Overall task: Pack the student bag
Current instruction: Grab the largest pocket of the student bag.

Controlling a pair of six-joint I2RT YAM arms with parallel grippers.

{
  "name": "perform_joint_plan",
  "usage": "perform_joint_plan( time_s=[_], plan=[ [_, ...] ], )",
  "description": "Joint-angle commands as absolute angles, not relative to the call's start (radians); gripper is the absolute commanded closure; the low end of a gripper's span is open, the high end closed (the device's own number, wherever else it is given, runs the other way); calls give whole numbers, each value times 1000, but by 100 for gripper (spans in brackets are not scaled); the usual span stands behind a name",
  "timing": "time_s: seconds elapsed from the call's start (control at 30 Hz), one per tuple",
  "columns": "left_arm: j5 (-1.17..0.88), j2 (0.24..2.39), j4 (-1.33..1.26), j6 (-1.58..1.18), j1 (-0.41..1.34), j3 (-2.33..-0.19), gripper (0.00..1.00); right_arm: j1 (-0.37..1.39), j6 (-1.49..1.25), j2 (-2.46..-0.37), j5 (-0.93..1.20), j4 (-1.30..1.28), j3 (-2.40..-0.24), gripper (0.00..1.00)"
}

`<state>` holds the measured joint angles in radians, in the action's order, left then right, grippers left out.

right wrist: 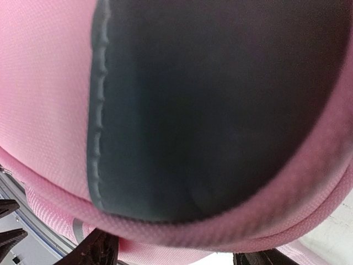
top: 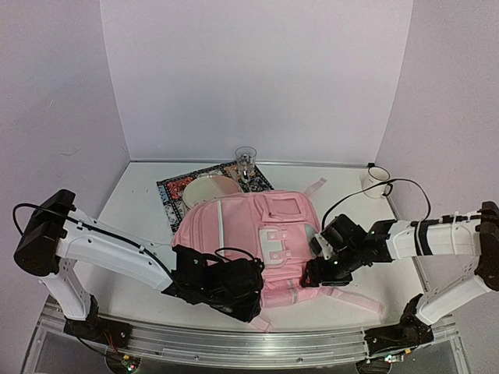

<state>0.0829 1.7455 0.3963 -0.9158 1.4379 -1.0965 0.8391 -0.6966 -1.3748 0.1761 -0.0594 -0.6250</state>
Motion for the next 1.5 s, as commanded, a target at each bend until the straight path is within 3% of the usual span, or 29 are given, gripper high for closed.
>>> perform_joint_plan(
  time_s=[0.0,0.87,1.1,1.2,1.3,1.47],
  plan=[
    [100,1721,320,-903,1430,-1053,68,845,-659,-1399,216,-21,-657,32],
    [224,1841,262,-803,1421,-1031,60,844,-656,-1398,220,-22,-650,32],
    [208,1887,264,-793,1421,-1042,72,845,-653,-1407,219,-22,-656,33],
    [206,1876,264,-793,1421,-1033,83,845,-654,-1405,203,-25,-647,41],
    [208,1836,271,-792,1421,-1028,99,844,-653,-1404,176,-41,-646,60],
    [219,1767,334,-795,1421,-1026,100,811,-643,-1401,107,-107,-658,100]
  ],
)
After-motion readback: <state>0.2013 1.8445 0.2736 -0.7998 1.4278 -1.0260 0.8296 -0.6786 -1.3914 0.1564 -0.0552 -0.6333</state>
